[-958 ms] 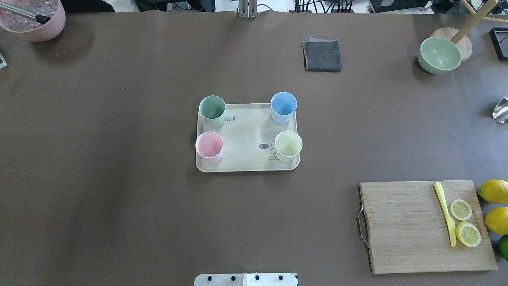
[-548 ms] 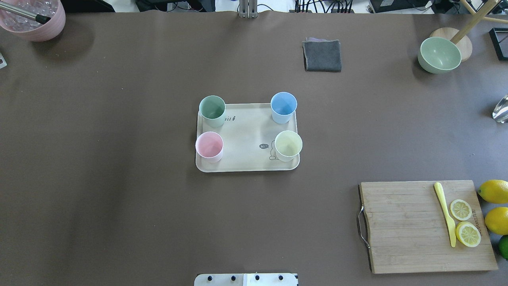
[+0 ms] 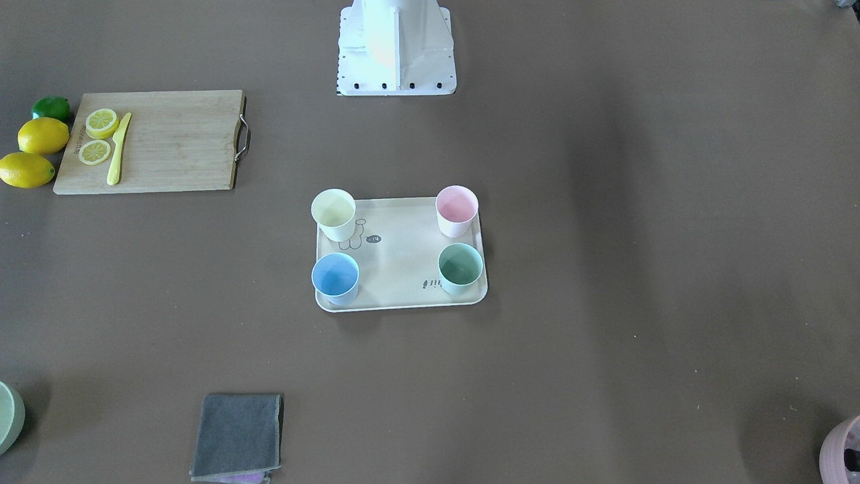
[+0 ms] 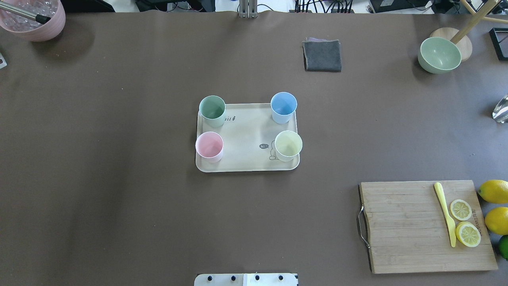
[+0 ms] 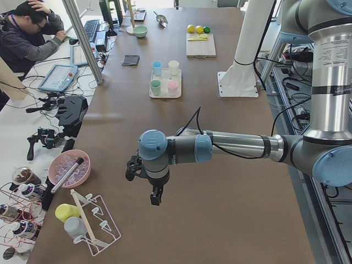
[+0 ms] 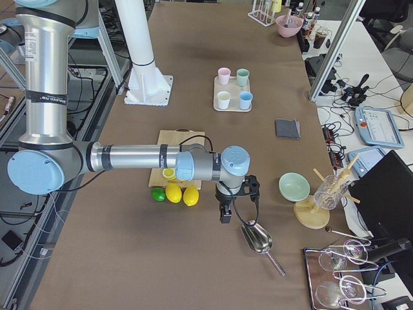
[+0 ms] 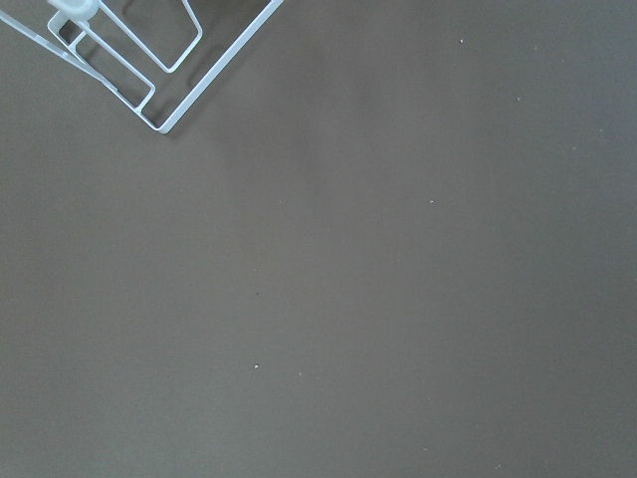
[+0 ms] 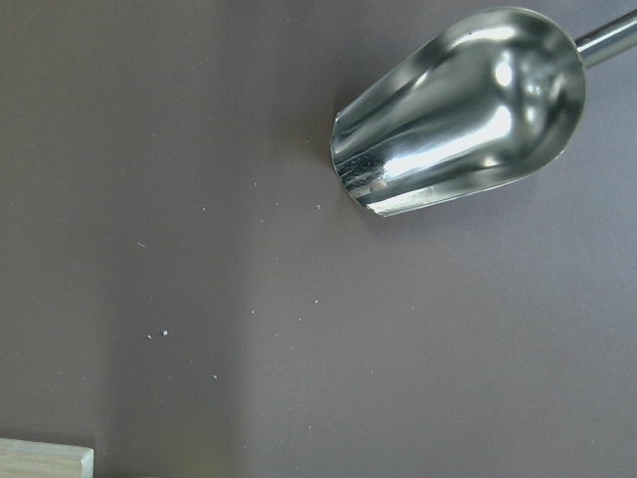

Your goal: Place all cups on tray

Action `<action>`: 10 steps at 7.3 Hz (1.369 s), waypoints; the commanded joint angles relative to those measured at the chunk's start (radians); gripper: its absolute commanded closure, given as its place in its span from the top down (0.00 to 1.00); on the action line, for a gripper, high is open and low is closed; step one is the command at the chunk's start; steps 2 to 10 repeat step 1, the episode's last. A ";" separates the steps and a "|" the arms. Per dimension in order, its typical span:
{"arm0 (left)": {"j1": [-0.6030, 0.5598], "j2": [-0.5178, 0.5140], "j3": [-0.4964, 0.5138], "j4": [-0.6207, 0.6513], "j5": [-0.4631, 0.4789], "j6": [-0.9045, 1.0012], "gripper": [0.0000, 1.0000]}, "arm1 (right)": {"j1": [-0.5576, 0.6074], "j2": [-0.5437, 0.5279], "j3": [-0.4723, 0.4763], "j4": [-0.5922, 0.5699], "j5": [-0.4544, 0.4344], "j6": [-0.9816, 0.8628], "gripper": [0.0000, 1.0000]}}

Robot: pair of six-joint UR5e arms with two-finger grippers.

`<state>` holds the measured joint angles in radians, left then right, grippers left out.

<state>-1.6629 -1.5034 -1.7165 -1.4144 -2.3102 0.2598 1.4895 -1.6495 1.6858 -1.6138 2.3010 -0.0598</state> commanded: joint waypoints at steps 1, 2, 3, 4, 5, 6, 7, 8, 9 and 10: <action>0.000 0.000 0.000 0.000 0.000 -0.001 0.99 | 0.000 0.000 0.000 0.000 0.000 0.000 1.00; 0.000 0.000 0.000 0.000 0.000 -0.001 0.99 | 0.000 0.000 0.000 0.000 0.000 0.000 1.00; 0.000 0.000 0.000 0.000 0.000 -0.001 0.99 | 0.000 0.000 0.000 0.000 0.000 0.000 1.00; 0.000 0.000 0.000 0.000 0.000 -0.001 0.99 | 0.000 0.000 0.000 0.000 0.000 0.000 1.00; 0.000 0.000 0.000 0.000 0.000 -0.001 0.99 | 0.000 0.000 0.000 0.000 0.000 0.000 1.00; 0.000 0.000 0.000 0.000 0.000 -0.001 0.99 | 0.000 0.000 0.000 0.000 0.000 0.000 1.00; 0.000 0.000 0.000 0.000 0.000 -0.001 0.99 | 0.000 0.000 0.000 0.000 0.000 0.000 1.00; 0.000 0.000 0.000 0.000 0.000 -0.001 0.99 | 0.000 0.000 0.000 0.000 0.000 0.000 1.00; 0.000 0.000 0.000 0.000 0.000 -0.001 0.99 | 0.000 0.000 0.000 0.000 0.000 0.000 1.00; 0.000 0.000 0.000 0.000 0.000 -0.001 0.99 | 0.000 0.000 0.000 0.000 0.000 0.000 1.00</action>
